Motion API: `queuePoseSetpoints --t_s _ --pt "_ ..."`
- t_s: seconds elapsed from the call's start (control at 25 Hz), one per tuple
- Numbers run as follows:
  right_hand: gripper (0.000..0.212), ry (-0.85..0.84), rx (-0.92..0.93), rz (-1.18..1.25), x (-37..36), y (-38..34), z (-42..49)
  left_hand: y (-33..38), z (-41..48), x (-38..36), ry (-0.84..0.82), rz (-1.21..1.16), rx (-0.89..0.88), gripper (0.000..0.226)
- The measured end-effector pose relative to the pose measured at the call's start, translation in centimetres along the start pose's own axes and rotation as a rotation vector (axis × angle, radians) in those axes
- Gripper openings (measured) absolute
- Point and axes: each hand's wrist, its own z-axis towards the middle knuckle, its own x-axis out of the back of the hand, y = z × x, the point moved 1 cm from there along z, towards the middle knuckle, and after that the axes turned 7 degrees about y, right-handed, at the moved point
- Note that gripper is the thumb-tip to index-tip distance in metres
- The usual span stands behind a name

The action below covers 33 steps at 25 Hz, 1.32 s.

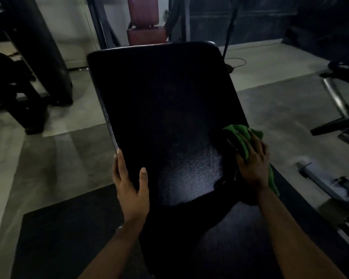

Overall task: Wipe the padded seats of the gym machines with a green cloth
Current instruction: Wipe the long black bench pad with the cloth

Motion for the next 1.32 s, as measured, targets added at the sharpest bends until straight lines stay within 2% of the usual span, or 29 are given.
queuePoseSetpoints --t_s 0.08,0.2,0.32,0.44,0.56,0.68,0.76,0.96,1.12,1.2,1.32 --pt "0.056 0.044 -0.009 0.059 0.3 -4.4 -3.2 0.2 -0.2 0.0 0.003 -0.001 0.008 0.063" --pt "0.062 -0.152 0.319 0.099 0.9 -14.8 -10.7 0.5 -0.1 0.0 0.005 0.004 0.01 0.061" --pt "0.059 -0.16 0.426 0.083 -0.2 -15.7 -9.1 0.3 -0.1 0.0 0.005 -0.005 0.007 0.059" --pt "0.06 -0.095 0.373 0.005 -0.8 -11.3 -3.8 0.2 0.1 0.0 -0.007 -0.001 -0.002 0.062" --pt "0.057 -0.06 0.203 -0.044 -1.5 -8.4 0.9 0.5 0.0 0.0 -0.016 0.0 0.028 0.064" --pt "0.054 -0.07 0.034 -0.046 -1.2 -7.6 4.8 1.1 0.2 0.6 -0.07 -0.056 0.077 0.066" --pt "0.054 -0.059 0.037 -0.026 -0.7 -8.8 4.7 1.5 2.4 0.9 -0.062 -0.112 0.105 0.067" --pt "0.057 -0.073 0.447 0.031 -1.1 -19.0 -4.2 2.9 8.4 -1.0 0.045 -0.203 0.204 0.056" --pt "0.058 -0.081 0.587 -0.002 -2.4 -18.3 -0.8 1.2 8.3 -1.4 0.05 -0.278 0.178 0.068" --pt "0.058 -0.04 0.509 -0.037 -3.2 -15.9 3.3 0.7 8.4 -1.6 0.041 -0.261 0.188 0.069" --pt "0.057 0.011 0.238 -0.063 -4.0 -12.6 9.3 1.2 8.0 -1.4 0.033 -0.25 0.172 0.062"
